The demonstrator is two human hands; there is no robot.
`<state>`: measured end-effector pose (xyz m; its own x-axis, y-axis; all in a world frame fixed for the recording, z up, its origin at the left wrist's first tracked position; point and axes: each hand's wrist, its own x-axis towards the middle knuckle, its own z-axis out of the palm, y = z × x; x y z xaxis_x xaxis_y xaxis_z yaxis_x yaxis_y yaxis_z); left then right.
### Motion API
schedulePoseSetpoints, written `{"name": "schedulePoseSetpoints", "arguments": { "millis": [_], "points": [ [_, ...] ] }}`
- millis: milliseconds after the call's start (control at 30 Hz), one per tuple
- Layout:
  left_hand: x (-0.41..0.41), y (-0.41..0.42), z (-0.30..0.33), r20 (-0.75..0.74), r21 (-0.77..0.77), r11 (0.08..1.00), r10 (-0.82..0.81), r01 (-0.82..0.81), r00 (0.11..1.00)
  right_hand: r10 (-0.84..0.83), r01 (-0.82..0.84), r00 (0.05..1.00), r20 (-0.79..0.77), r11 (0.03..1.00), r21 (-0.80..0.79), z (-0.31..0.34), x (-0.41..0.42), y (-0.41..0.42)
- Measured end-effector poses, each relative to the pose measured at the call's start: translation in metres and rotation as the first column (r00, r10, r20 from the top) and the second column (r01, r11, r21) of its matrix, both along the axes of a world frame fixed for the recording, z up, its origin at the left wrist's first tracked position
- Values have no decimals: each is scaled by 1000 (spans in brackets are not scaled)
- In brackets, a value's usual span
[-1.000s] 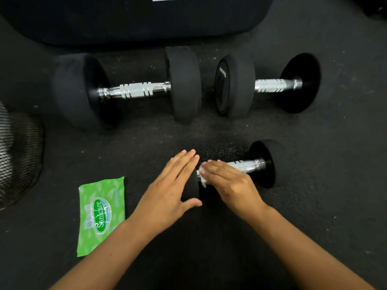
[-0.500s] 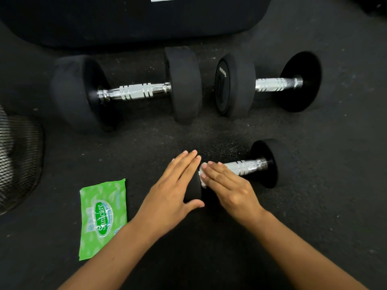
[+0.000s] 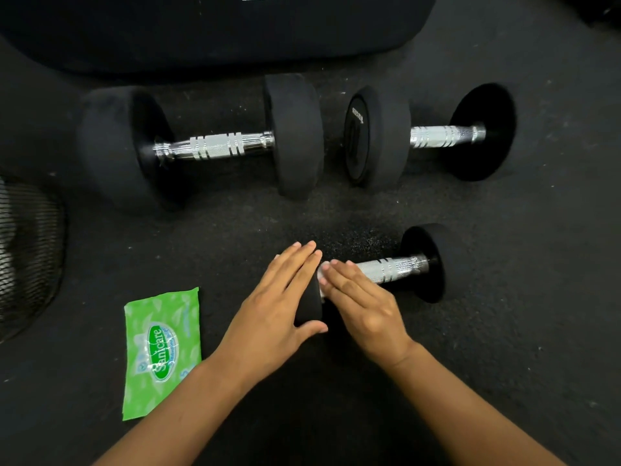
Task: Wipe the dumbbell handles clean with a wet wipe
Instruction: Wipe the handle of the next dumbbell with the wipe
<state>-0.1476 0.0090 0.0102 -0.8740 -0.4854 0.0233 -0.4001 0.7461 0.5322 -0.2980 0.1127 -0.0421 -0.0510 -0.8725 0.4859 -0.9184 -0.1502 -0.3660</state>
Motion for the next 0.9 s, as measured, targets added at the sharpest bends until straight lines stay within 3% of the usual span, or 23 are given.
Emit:
{"name": "schedulePoseSetpoints", "arguments": {
  "millis": [100,267,333,467,600,667,733,800,900],
  "points": [
    [0,0,0,27,-2,1000,-6,6,1000,71,-71,997,-13,997,5,4,-10,3],
    [-1,0,-1,11,-7,1000,0,0,1000,-53,54,998,24,999,-3,4,1,-2],
    [0,-1,0,17,1,1000,-1,1,1000,0,-2,998,61,1000,31,7,0,-3],
    [1,2,0,40,-9,1000,-7,8,999,35,-75,989,144,958,277,39,-29,-9],
    [0,0,1,56,-20,1000,2,-1,998,-136,18,981,136,771,637,58,-26,-46],
    [0,1,2,67,-12,1000,2,-1,998,-86,-13,988,126,778,629,57,-22,-44],
    [1,2,2,65,-5,1000,1,0,998,-40,-99,975,218,800,592,61,-29,-33],
    [1,3,2,53,-5,1000,6,-6,999,-117,-75,959,259,773,630,65,-39,-36],
    [0,1,0,36,-19,1000,3,-2,999,-113,-3,985,132,746,666,59,-33,-52]
  ]
}}
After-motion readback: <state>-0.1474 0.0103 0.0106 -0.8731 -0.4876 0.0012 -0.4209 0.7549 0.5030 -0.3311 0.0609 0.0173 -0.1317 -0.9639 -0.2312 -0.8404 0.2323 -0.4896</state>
